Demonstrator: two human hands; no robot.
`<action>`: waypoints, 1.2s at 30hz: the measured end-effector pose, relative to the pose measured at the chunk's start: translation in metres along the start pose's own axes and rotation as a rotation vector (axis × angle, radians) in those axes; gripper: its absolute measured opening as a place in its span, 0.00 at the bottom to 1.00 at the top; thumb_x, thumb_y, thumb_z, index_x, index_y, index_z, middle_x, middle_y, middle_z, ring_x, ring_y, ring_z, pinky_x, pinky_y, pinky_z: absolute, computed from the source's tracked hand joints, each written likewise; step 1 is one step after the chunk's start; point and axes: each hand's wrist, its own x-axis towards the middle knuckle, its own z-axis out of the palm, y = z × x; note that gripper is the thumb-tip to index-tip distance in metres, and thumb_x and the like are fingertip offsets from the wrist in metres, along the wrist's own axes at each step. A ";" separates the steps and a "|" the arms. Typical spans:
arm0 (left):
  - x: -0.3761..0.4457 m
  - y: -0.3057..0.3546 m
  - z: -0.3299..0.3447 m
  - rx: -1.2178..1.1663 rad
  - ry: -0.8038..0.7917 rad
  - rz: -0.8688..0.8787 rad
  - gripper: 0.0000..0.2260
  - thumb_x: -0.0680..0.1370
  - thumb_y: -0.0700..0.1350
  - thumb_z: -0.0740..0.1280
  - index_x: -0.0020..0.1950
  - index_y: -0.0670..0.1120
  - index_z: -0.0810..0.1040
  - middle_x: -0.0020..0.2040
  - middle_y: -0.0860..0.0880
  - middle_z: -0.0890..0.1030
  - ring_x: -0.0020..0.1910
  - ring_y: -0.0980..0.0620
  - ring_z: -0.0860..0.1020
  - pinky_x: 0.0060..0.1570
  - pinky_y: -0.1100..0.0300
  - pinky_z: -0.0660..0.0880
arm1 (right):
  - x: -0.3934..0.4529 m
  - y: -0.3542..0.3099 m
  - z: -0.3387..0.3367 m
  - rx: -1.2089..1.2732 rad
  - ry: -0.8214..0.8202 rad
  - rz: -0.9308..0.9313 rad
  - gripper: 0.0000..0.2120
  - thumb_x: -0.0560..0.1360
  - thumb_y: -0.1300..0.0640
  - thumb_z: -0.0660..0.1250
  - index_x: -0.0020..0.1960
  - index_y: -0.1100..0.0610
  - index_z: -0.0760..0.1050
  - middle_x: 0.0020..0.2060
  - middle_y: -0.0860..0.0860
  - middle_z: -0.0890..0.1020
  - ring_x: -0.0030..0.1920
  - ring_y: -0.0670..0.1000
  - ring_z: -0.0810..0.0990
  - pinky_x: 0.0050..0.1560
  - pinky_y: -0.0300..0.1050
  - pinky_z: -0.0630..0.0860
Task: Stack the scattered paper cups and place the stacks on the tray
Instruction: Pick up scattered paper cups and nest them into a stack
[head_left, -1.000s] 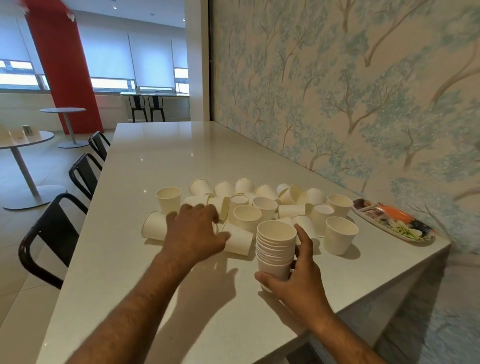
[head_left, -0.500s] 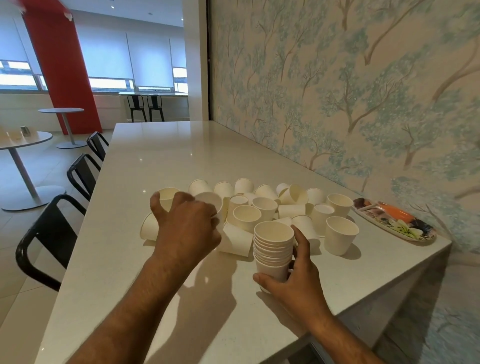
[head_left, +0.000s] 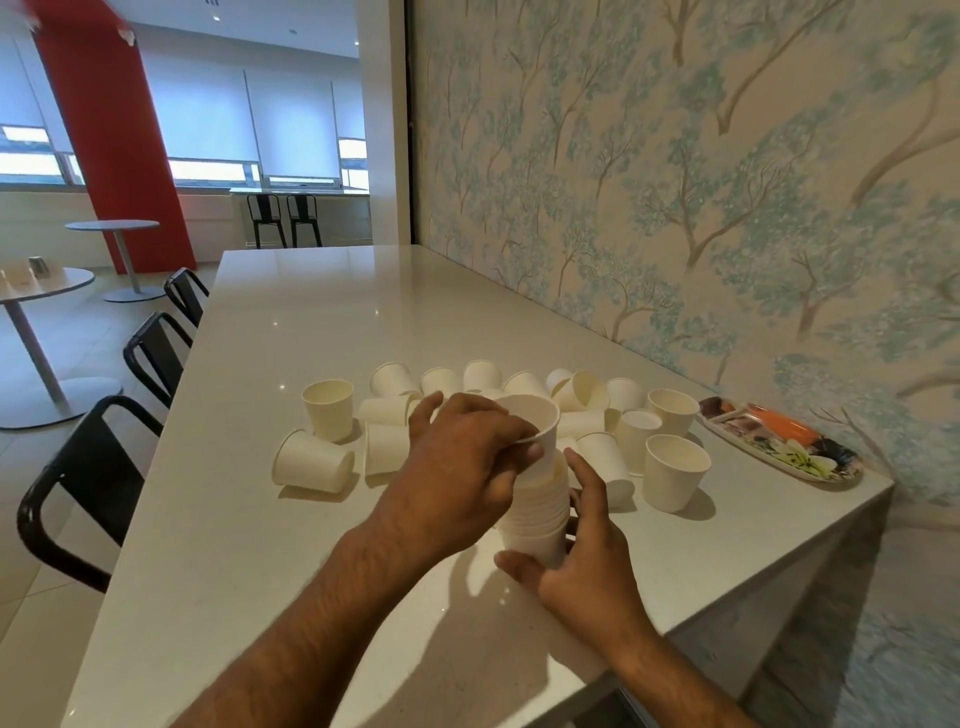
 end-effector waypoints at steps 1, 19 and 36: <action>0.000 0.000 0.003 0.003 -0.039 0.000 0.10 0.81 0.50 0.64 0.57 0.52 0.83 0.55 0.54 0.82 0.54 0.64 0.64 0.70 0.42 0.57 | 0.001 -0.001 -0.001 0.011 0.007 -0.007 0.56 0.61 0.48 0.83 0.75 0.36 0.49 0.65 0.46 0.75 0.60 0.49 0.78 0.58 0.54 0.80; 0.006 -0.075 0.036 -0.101 0.149 -0.560 0.21 0.71 0.58 0.74 0.57 0.48 0.75 0.51 0.53 0.77 0.49 0.53 0.77 0.45 0.60 0.73 | 0.002 0.016 -0.012 0.018 0.108 0.055 0.56 0.58 0.51 0.84 0.73 0.32 0.51 0.64 0.42 0.76 0.57 0.45 0.80 0.56 0.51 0.81; -0.005 -0.063 0.023 -0.169 0.238 -0.395 0.11 0.80 0.51 0.65 0.41 0.49 0.79 0.37 0.56 0.78 0.39 0.54 0.77 0.46 0.51 0.74 | -0.003 0.019 -0.013 -0.020 0.079 0.033 0.48 0.59 0.48 0.83 0.68 0.32 0.57 0.62 0.39 0.75 0.58 0.45 0.79 0.57 0.51 0.81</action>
